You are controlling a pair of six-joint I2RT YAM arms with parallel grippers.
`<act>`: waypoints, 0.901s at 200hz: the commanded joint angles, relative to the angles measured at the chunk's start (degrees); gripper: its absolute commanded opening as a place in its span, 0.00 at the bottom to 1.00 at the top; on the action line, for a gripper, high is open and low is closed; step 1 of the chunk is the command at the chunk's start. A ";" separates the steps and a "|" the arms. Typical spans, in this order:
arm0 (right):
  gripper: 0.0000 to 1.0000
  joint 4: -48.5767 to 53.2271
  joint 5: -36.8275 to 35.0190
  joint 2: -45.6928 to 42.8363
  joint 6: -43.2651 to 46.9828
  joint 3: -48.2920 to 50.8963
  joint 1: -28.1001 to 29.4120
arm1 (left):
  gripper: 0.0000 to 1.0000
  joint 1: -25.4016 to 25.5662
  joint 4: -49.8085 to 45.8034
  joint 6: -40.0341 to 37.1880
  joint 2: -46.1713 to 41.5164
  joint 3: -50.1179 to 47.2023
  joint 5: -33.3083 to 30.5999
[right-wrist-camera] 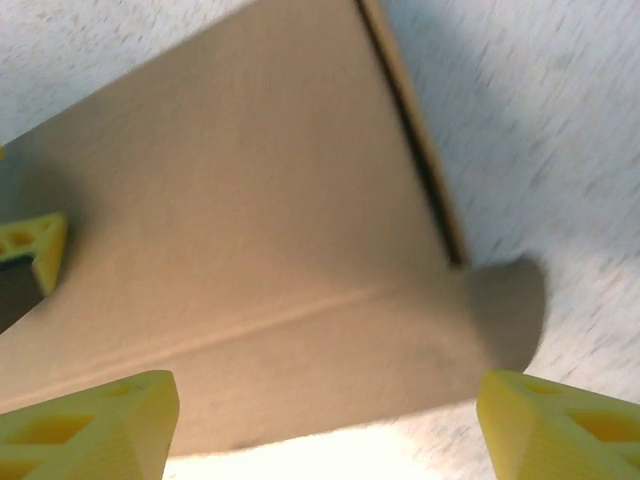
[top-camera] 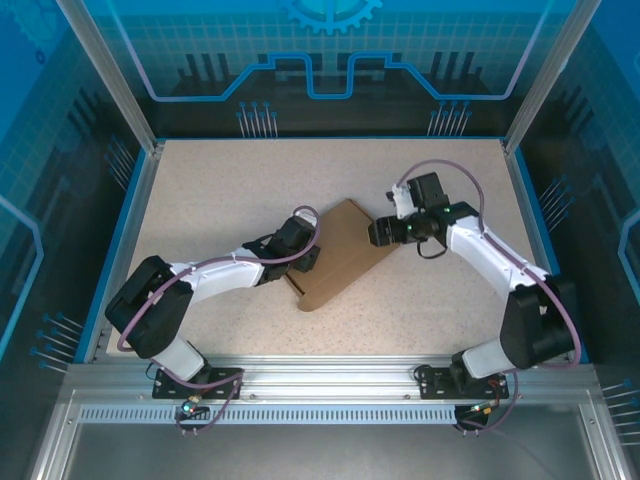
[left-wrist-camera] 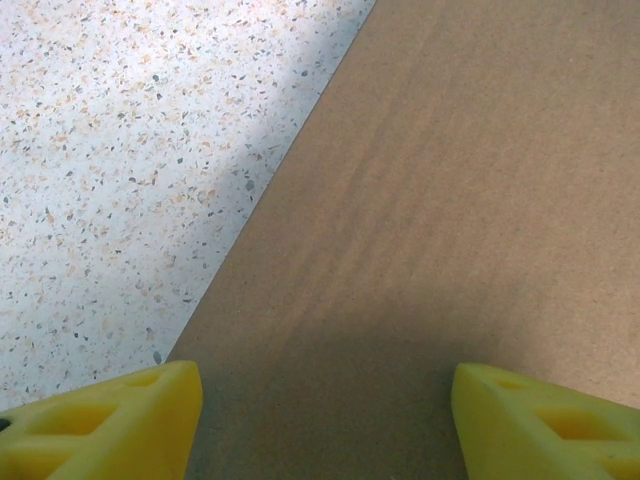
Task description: Fold the paper box
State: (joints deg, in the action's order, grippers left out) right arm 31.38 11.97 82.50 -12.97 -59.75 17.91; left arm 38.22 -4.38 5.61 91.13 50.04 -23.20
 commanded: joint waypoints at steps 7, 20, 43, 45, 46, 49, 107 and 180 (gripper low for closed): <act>0.82 -2.30 8.96 -0.71 -5.79 6.14 1.59 | 0.68 0.37 1.43 0.46 -0.05 0.05 0.59; 0.82 -4.72 9.91 -0.01 -7.81 7.86 2.42 | 0.68 0.41 1.38 0.70 -0.35 0.21 0.70; 0.83 -11.87 13.51 1.80 -12.27 11.49 3.33 | 0.68 0.42 1.11 0.68 -1.13 0.23 0.69; 0.83 -12.59 13.76 1.97 -12.65 11.67 3.35 | 0.68 0.45 1.08 0.69 -1.20 0.25 0.70; 0.83 -12.93 13.90 2.14 -12.80 11.80 3.35 | 0.68 0.41 1.06 0.71 -1.21 0.24 0.70; 0.83 -13.85 14.17 2.40 -13.37 12.03 3.42 | 0.68 0.44 1.00 0.70 -1.19 0.28 0.70; 0.83 -23.19 14.94 7.92 -17.62 11.04 3.45 | 0.70 -0.73 -0.43 0.39 -2.88 1.94 1.21; 0.83 -25.89 16.95 16.77 -16.46 2.32 0.87 | 0.72 -12.80 -4.40 7.14 -0.36 7.99 16.91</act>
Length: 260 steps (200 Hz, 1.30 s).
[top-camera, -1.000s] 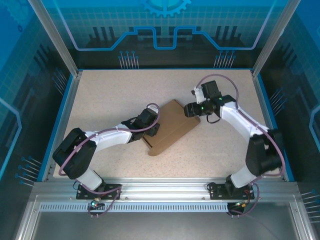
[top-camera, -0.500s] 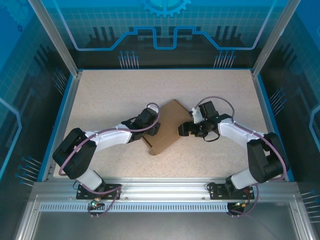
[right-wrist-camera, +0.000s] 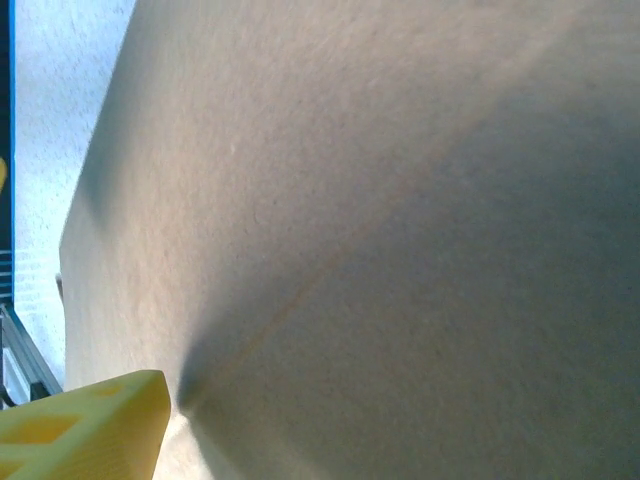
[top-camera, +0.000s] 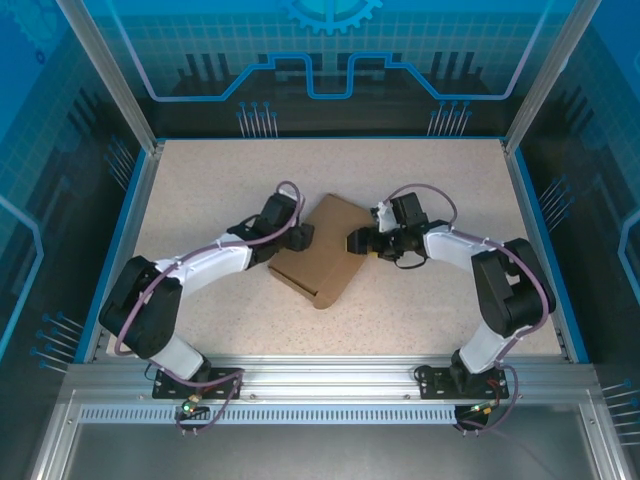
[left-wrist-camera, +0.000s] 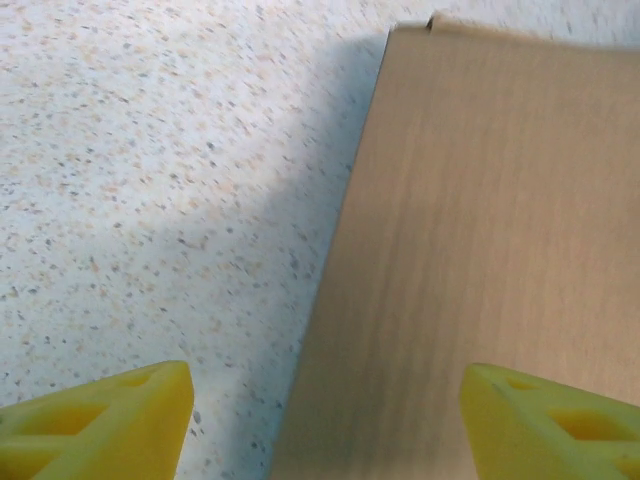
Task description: Fold the paper box
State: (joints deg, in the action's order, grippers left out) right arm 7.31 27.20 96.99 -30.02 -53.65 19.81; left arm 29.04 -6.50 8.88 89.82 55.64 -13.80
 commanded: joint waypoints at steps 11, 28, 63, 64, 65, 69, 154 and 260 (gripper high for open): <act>0.83 -1.46 1.45 2.99 1.12 -4.74 -1.34 | 0.73 -5.62 -2.75 4.98 2.37 3.09 10.50; 0.83 -1.18 1.68 3.21 1.40 -5.04 -1.62 | 0.73 -8.32 -3.45 6.93 4.44 3.78 16.14; 0.83 -2.59 2.24 2.12 0.77 -1.27 -1.21 | 0.73 -9.55 -1.82 8.86 5.56 2.55 21.87; 0.83 -2.67 2.24 2.05 0.72 -1.14 -1.15 | 0.73 -9.58 -1.79 8.86 5.59 2.51 21.97; 0.83 -2.75 2.20 2.01 0.65 -0.99 -1.12 | 0.73 -9.60 -1.77 8.87 5.65 2.53 22.06; 0.83 -3.15 2.26 1.82 0.46 -0.42 -1.09 | 0.73 -9.60 -1.72 8.96 5.79 2.55 22.50; 0.71 -11.02 4.76 3.67 -3.07 2.91 0.55 | 0.68 -9.65 0.92 10.52 10.17 -0.04 27.05; 0.58 -17.23 4.82 1.85 -6.53 2.93 2.95 | 0.62 -9.35 4.04 13.49 12.08 -1.19 32.87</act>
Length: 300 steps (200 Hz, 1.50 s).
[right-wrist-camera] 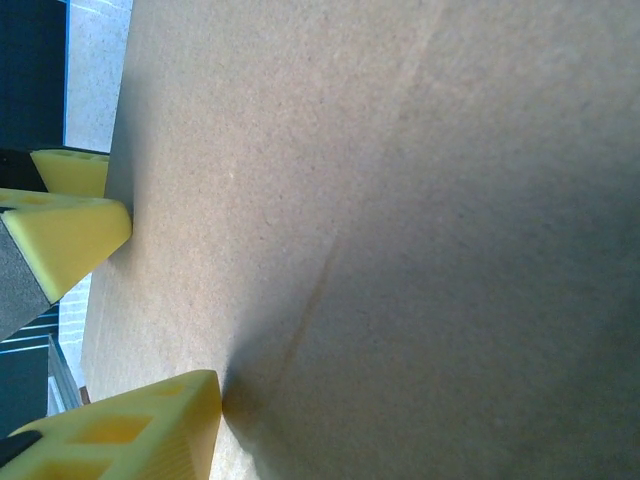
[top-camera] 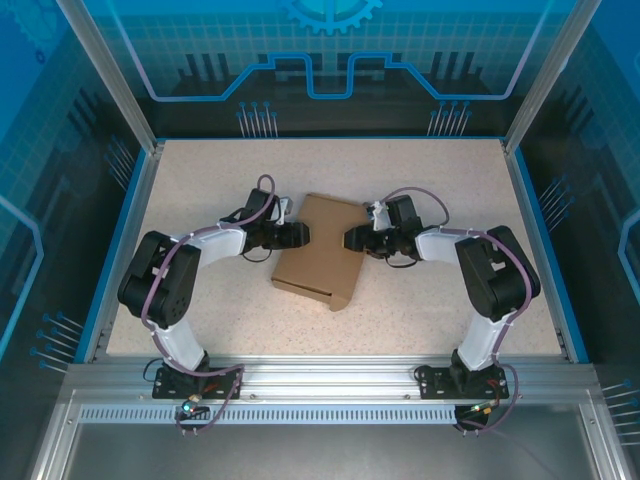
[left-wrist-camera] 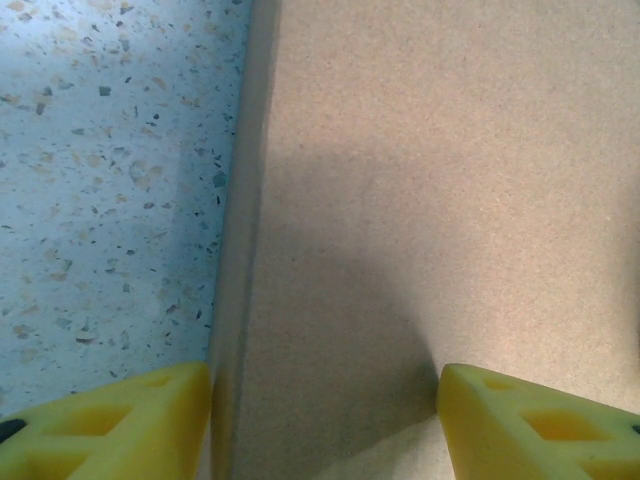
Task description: Fold the paper box
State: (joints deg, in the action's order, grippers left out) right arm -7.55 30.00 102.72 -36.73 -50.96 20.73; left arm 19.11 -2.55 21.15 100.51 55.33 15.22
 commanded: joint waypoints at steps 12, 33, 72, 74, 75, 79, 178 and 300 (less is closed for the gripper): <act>0.58 -1.49 1.81 -5.21 0.89 0.20 2.03 | 0.62 0.56 0.15 1.31 1.44 -0.76 4.02; 0.58 -1.05 1.67 -7.16 1.40 0.25 2.03 | 0.62 0.63 0.12 1.36 1.39 -0.49 4.24; 0.57 -1.08 1.87 -10.59 1.74 0.25 2.20 | 0.63 0.93 0.04 1.46 0.80 -0.49 4.29; 0.57 -1.02 1.90 -10.71 1.75 0.25 2.21 | 0.63 0.93 0.05 1.51 0.80 -0.49 4.29; 0.57 -1.00 1.90 -10.75 1.75 0.25 2.21 | 0.64 0.97 0.07 1.57 0.77 -0.49 4.29; 0.57 -0.95 1.91 -11.05 1.83 0.25 2.21 | 0.64 0.99 0.08 1.53 0.75 -0.49 4.29; 0.57 2.53 0.54 -15.94 3.07 -1.46 3.94 | 0.65 3.40 -0.39 1.70 0.14 0.92 4.39; 0.58 4.73 -0.72 -14.48 4.02 -5.32 6.29 | 0.65 3.63 -0.78 1.61 0.59 1.45 4.73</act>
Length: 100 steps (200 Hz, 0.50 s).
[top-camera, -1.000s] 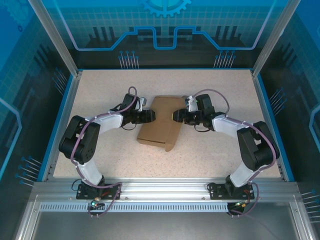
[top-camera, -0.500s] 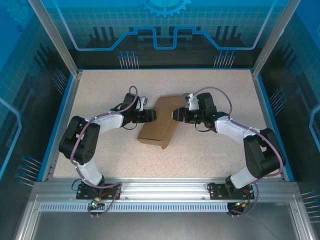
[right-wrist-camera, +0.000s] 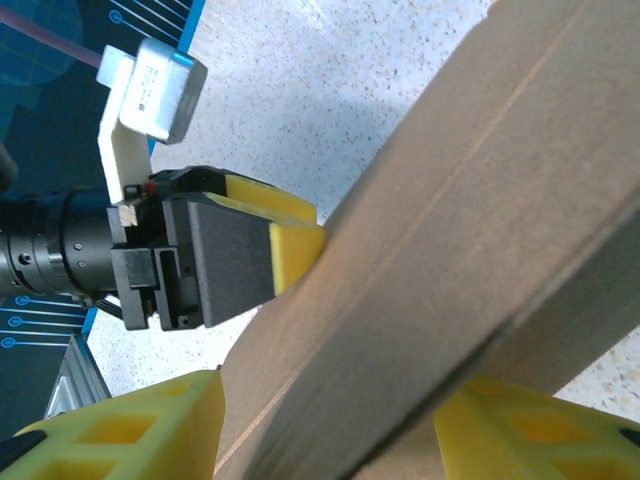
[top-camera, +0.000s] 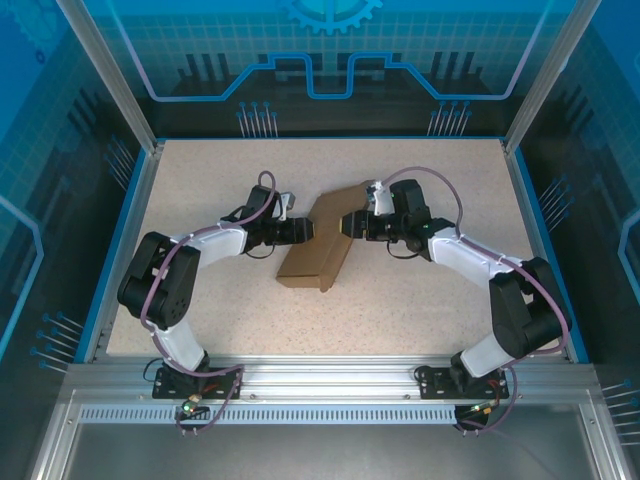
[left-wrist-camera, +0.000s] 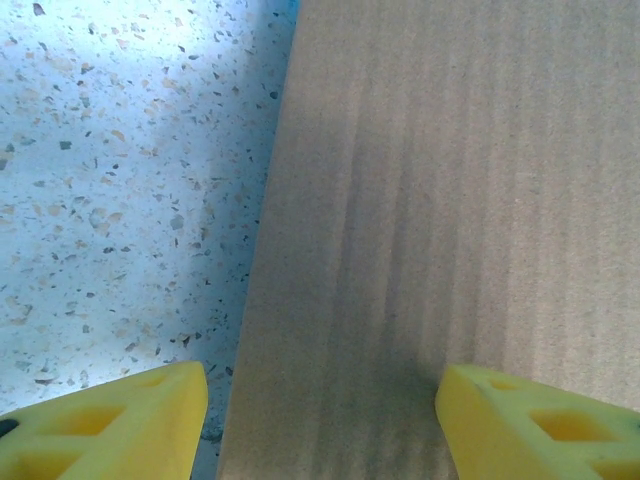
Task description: Fold the paper box
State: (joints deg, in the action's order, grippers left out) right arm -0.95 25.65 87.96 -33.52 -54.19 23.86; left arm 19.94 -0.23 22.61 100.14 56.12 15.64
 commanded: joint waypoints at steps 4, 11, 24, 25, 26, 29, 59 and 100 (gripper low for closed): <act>0.58 -1.86 3.66 0.28 0.82 -2.13 3.17 | 0.65 2.82 -3.08 0.20 1.01 0.65 4.31; 0.58 -1.86 3.48 0.23 0.76 -2.21 3.19 | 0.65 2.81 -2.95 0.20 1.08 0.66 4.37; 0.58 -1.69 3.40 0.19 0.82 -2.31 3.34 | 0.65 2.82 -2.93 0.18 1.20 0.73 4.40; 0.58 -1.69 3.42 0.15 0.82 -2.31 3.32 | 0.65 2.82 -2.93 0.17 1.15 0.70 4.40; 0.58 -1.69 3.43 0.13 0.82 -2.32 3.31 | 0.65 2.77 -2.93 0.20 1.18 0.68 4.40; 0.58 -1.69 3.38 0.14 0.82 -2.25 3.30 | 0.65 2.76 -2.93 0.24 1.24 0.74 4.40; 0.58 -1.50 3.26 0.37 1.00 -2.49 3.30 | 0.65 2.83 -2.84 0.23 1.35 0.53 4.45; 0.59 -1.69 3.27 0.45 0.82 -2.49 3.73 | 0.65 2.78 -2.34 0.24 1.20 -0.22 4.14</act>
State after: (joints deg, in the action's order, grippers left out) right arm -0.93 25.21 87.96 -33.41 -54.87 24.34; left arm 19.94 -0.30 22.63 100.14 56.21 15.29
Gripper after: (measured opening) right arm 0.585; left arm 0.654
